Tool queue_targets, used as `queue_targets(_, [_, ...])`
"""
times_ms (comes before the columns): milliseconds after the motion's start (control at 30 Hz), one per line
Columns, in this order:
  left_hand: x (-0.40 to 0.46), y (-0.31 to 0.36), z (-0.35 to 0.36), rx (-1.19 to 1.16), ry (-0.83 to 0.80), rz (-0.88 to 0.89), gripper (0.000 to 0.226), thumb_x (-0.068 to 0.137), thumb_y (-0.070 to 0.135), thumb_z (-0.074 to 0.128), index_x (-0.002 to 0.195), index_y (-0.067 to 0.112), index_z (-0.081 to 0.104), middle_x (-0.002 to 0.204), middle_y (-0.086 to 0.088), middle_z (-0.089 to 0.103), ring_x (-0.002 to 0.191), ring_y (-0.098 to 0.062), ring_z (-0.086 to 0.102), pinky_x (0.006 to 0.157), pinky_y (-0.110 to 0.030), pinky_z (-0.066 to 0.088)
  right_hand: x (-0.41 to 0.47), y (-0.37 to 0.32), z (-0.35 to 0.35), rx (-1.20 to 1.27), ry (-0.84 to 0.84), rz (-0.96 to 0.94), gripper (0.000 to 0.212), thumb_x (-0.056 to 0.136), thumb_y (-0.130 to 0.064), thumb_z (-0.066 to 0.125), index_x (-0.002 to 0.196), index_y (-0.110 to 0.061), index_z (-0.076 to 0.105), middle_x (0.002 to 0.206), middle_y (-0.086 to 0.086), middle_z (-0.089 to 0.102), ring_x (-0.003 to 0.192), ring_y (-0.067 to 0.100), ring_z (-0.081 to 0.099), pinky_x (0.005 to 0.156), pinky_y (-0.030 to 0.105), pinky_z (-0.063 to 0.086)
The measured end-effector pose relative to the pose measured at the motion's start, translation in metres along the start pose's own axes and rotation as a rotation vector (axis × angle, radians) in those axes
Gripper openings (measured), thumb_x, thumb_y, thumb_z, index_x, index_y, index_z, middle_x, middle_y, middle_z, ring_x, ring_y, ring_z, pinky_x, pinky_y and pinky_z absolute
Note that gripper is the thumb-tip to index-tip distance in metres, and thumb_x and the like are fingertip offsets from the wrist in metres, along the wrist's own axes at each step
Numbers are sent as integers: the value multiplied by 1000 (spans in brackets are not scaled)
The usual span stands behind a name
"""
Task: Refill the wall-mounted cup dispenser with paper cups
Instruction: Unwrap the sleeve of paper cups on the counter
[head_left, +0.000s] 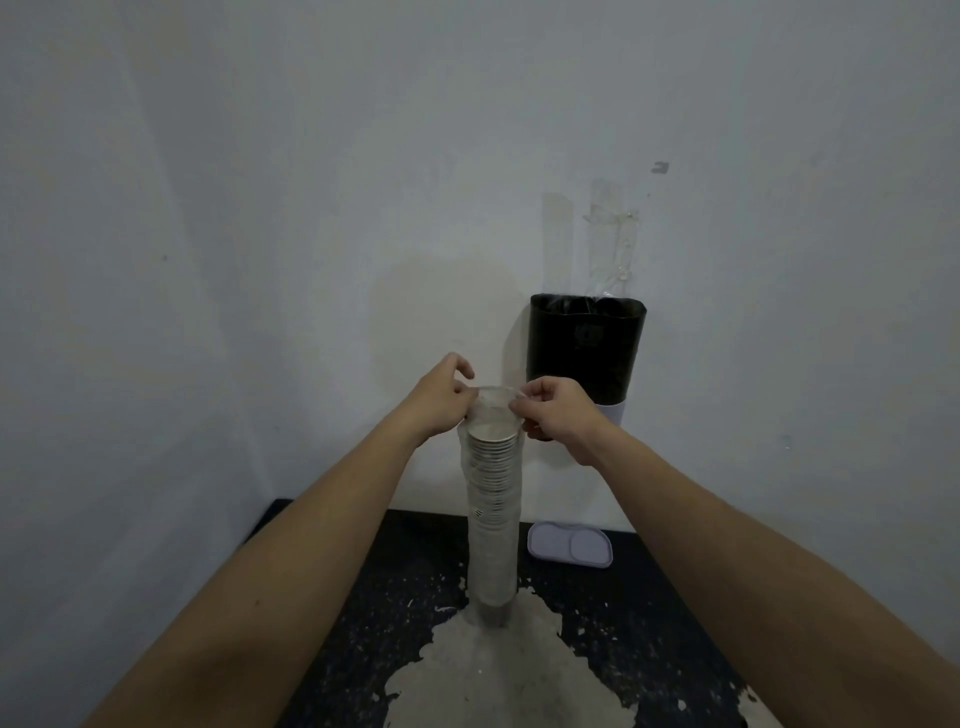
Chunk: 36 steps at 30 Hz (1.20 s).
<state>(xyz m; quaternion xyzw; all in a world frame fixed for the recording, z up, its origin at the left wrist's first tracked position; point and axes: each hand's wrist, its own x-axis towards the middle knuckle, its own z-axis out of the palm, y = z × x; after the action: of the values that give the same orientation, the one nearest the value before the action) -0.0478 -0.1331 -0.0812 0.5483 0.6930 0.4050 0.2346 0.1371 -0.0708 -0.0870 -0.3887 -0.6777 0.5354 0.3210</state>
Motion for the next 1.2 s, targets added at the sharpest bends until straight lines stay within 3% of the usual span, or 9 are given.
queue_targets(200, [-1, -2, -3, 31, -61, 27, 42, 92, -2, 41, 83, 23, 73, 97, -16, 70, 80, -20, 59, 74, -38, 53, 1, -15, -5, 326, -48, 236, 8, 96, 0, 62, 99, -7, 63, 76, 8, 64, 59, 16, 61, 55, 29, 57])
queue_targets(300, [0, -1, -2, 14, -48, 10, 35, 93, 7, 45, 91, 23, 77, 93, 2, 71, 76, -8, 61, 65, -20, 49, 0, -15, -4, 423, -85, 349, 11, 99, -6, 60, 90, -9, 65, 73, 5, 59, 63, 14, 56, 59, 27, 53])
queue_targets(400, [0, -4, -1, -1, -29, 8, 18, 95, 23, 60, 95, 19, 77, 84, 5, 72, 71, -5, 62, 64, -19, 48, 1, -8, 0, 446, -68, 387, 10, 99, -12, 62, 92, -7, 67, 69, 3, 55, 60, 12, 49, 56, 25, 50])
queue_targets(500, [2, -9, 0, 35, -5, 22, 13, 93, 18, 64, 98, 19, 75, 90, -1, 72, 76, -12, 63, 70, -26, 54, 7, -1, 4, 352, 4, 322, 16, 98, -14, 64, 108, -4, 71, 65, 2, 58, 56, 11, 48, 54, 26, 50])
queue_targets(633, [4, -15, 1, 34, -32, 5, 22, 90, 10, 62, 103, 21, 75, 82, -1, 61, 75, -14, 57, 72, -26, 51, 16, 6, 5, 80, 85, 219, 21, 100, -24, 61, 111, -8, 70, 72, 3, 61, 62, 14, 53, 59, 29, 51])
queue_targets(833, [11, -16, 6, -100, -39, -111, 29, 92, 4, 53, 109, 13, 74, 109, -4, 70, 99, -17, 66, 88, -30, 58, 28, 14, 5, -105, 56, 190, 24, 102, -31, 57, 114, -11, 66, 92, 6, 69, 67, 16, 68, 61, 29, 51])
queue_targets(1033, [18, -18, 11, -285, -36, -277, 20, 92, 5, 58, 98, 2, 77, 94, -9, 74, 88, -19, 70, 67, -23, 59, 37, 22, 8, -21, 33, 342, 20, 99, -24, 61, 111, -8, 65, 83, 6, 66, 65, 17, 61, 59, 30, 51])
queue_targets(1133, [18, -22, 14, -375, -79, -359, 15, 85, -1, 60, 84, -5, 74, 78, -12, 67, 74, -20, 65, 70, -27, 60, 37, 30, 8, 59, 10, 468, 13, 98, -11, 55, 89, -9, 65, 69, 3, 60, 59, 16, 54, 59, 30, 48])
queue_targets(1200, [17, -26, 15, -399, -115, -384, 22, 81, -5, 58, 64, 4, 68, 63, -7, 54, 58, -15, 54, 60, -24, 53, 36, 36, 8, 87, 7, 518, 19, 96, -6, 53, 79, -11, 60, 66, 3, 57, 56, 15, 51, 57, 29, 47])
